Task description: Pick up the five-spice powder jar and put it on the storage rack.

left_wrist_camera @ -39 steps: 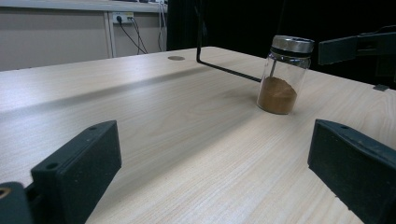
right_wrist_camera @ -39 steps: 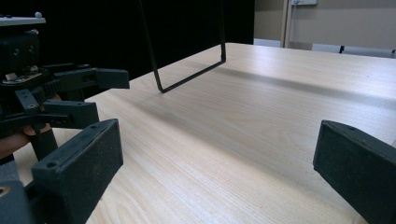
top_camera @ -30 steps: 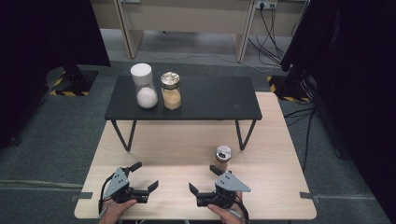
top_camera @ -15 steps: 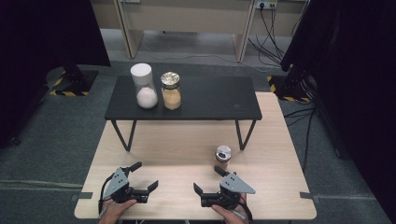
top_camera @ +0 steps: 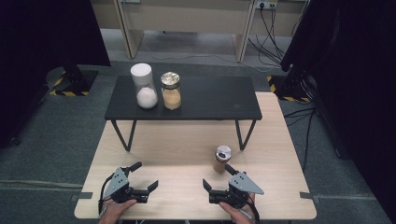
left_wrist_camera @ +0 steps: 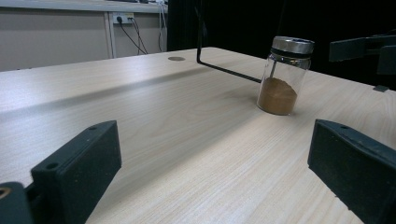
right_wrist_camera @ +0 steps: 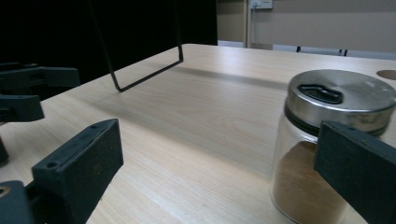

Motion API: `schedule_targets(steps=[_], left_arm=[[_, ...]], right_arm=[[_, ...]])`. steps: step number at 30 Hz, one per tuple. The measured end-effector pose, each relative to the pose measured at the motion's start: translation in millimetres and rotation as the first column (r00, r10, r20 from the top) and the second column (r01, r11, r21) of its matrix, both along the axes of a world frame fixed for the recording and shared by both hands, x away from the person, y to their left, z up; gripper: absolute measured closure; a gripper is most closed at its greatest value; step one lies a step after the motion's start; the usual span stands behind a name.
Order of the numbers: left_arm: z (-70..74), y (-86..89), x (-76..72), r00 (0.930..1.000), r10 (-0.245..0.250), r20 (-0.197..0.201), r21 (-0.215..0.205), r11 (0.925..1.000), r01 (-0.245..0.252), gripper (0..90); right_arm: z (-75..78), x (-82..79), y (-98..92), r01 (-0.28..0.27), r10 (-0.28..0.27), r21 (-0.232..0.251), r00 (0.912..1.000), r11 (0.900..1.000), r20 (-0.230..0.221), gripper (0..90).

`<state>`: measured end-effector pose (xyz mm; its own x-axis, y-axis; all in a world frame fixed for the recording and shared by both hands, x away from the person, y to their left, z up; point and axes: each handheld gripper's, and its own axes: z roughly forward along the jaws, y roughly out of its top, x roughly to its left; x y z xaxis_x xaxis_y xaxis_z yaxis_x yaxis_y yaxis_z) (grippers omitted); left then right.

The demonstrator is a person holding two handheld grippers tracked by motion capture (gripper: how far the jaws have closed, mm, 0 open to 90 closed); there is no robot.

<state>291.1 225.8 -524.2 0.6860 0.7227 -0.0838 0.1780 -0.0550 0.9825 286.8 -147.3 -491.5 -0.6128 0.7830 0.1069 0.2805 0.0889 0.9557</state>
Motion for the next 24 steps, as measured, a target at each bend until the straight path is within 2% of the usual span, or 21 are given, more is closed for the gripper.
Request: schedule_targets(steps=[6, 24], left_arm=[[-0.1, 0.0, 0.0, 1.0, 0.0, 0.0, 0.001, 1.0, 0.0, 2.1], [-0.5, -0.3, 0.3, 1.0, -0.001, -0.001, 0.003, 1.0, 0.001, 2.2]], right_arm=[[-2.1, 3.4, -4.9, 0.033, -0.033, -0.022, 0.9994, 0.999, 0.006, 2.3], [-8.7, 13.9, -13.5, 0.109, -0.109, -0.036, 0.994, 0.993, -0.005, 2.4]])
